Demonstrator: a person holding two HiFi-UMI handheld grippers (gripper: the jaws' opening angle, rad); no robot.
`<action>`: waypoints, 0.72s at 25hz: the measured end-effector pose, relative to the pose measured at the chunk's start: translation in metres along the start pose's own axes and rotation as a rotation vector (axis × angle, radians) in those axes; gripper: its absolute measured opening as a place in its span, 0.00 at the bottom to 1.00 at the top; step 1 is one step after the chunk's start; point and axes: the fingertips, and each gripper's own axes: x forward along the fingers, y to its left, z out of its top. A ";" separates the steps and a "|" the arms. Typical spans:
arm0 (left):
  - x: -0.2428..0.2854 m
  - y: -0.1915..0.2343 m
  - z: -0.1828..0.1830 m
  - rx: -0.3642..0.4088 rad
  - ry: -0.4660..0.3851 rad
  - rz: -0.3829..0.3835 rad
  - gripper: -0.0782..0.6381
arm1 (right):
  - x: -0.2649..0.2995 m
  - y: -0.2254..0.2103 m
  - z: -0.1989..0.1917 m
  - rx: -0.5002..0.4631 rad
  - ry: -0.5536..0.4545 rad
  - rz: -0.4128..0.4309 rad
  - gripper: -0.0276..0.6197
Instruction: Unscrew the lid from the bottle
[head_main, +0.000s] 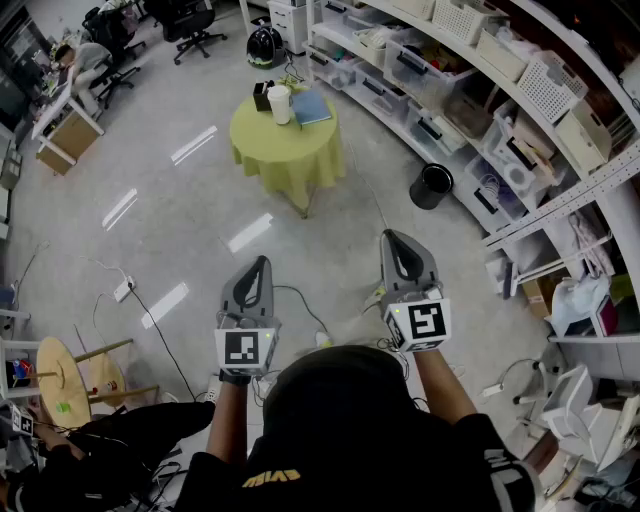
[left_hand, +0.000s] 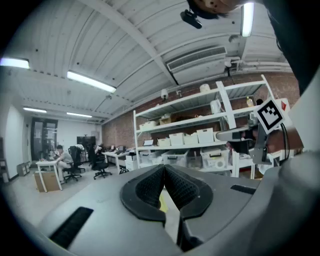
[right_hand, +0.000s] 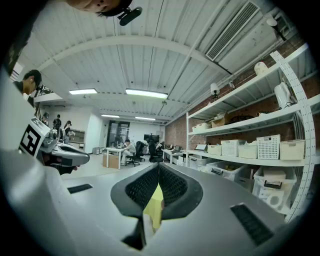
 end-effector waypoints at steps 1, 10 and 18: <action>0.001 0.001 -0.006 -0.008 0.002 -0.014 0.13 | 0.005 0.001 0.000 -0.007 -0.001 0.004 0.05; -0.010 0.003 -0.024 -0.058 -0.019 -0.049 0.14 | 0.021 -0.003 -0.002 -0.023 -0.039 0.038 0.06; -0.013 0.015 -0.026 -0.019 -0.018 -0.043 0.14 | 0.017 0.005 0.010 -0.017 -0.093 0.092 0.16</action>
